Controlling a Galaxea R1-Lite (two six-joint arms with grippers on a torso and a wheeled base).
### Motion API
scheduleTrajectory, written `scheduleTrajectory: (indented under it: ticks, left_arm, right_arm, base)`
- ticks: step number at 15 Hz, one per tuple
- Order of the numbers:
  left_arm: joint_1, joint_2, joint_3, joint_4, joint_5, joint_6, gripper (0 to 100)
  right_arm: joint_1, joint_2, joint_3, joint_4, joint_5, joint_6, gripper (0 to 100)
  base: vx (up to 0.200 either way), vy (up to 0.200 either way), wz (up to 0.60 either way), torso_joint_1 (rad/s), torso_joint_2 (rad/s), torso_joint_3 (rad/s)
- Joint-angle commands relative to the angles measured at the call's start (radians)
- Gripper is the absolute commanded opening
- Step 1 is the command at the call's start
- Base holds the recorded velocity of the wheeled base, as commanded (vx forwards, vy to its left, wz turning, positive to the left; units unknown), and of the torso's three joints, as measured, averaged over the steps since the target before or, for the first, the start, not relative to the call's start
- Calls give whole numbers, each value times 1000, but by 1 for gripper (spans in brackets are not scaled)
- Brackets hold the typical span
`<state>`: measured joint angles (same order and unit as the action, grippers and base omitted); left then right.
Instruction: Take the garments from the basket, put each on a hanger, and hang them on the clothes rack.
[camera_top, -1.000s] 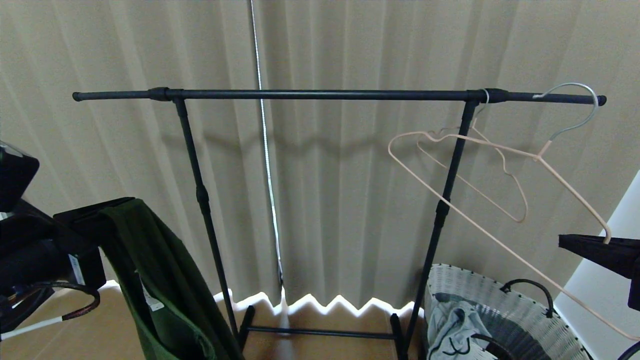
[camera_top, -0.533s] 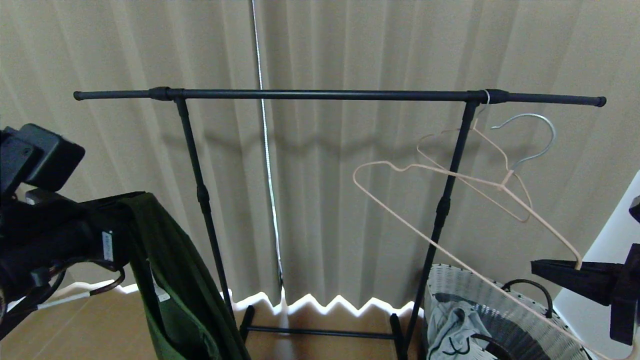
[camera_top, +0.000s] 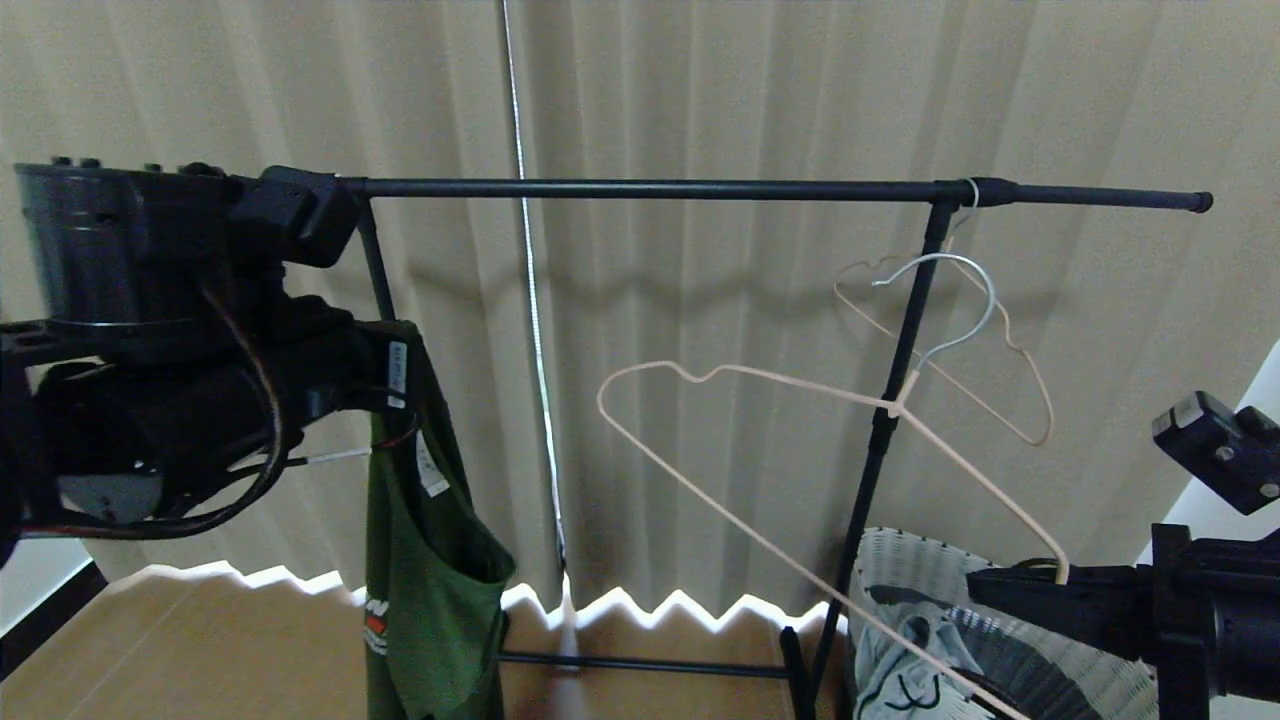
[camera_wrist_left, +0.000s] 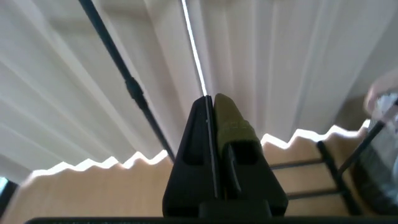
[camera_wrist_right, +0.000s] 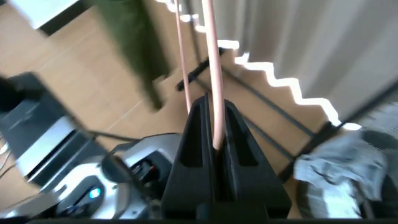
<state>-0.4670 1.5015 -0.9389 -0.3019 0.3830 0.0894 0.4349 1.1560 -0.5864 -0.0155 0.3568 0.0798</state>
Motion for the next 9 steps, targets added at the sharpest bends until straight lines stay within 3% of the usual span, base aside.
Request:
scheduleTrajectory:
  ticks: [1,4,9]
  left_arm:
    - [-32,114,-77,1,39,-37,0]
    - [-44,132,-107,1,62,-48,0]
    - [-99,167,-139,-5,65,-174,0]
  right_arm:
    - [93,10,0,-1,-24,12,0]
    - [157,8,-3,-3,-29,54,0]
    - [203,117,-20,-86,-33,94,0]
  base:
    - [0,0,0,0,0,0]
    - [0,0,0,0,0,0]
    - [0,0,0,0,0,0]
